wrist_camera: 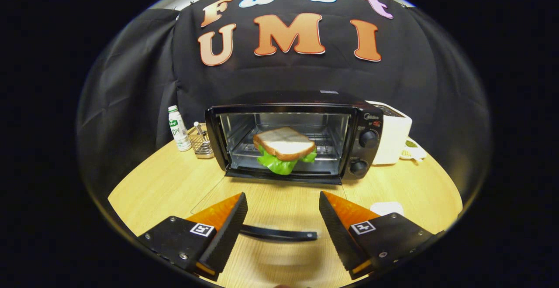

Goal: Open the toaster oven, put the food inside, and close the toaster oven door.

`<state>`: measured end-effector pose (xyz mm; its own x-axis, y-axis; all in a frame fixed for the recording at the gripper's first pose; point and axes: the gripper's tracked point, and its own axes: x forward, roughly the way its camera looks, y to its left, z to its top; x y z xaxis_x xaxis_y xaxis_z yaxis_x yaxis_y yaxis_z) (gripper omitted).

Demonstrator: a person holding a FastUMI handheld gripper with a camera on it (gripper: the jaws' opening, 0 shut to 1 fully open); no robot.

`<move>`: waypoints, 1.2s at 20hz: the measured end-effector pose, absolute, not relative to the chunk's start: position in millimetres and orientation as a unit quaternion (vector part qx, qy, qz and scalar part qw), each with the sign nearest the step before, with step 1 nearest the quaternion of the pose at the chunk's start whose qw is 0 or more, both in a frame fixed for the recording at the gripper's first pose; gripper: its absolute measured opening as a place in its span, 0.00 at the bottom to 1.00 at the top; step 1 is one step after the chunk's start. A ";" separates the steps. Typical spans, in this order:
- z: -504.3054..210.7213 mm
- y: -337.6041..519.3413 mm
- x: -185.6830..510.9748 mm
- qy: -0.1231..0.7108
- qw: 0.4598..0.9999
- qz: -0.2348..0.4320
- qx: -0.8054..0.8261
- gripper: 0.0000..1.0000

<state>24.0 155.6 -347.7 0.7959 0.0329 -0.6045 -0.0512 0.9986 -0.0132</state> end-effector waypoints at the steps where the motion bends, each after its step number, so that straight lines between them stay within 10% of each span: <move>1: -350.3 152.6 14.7 0.323 0.946 0.019 -0.019 0.98; 24: -435.8 175.5 -19.5 0.446 0.894 0.032 -0.030 1.00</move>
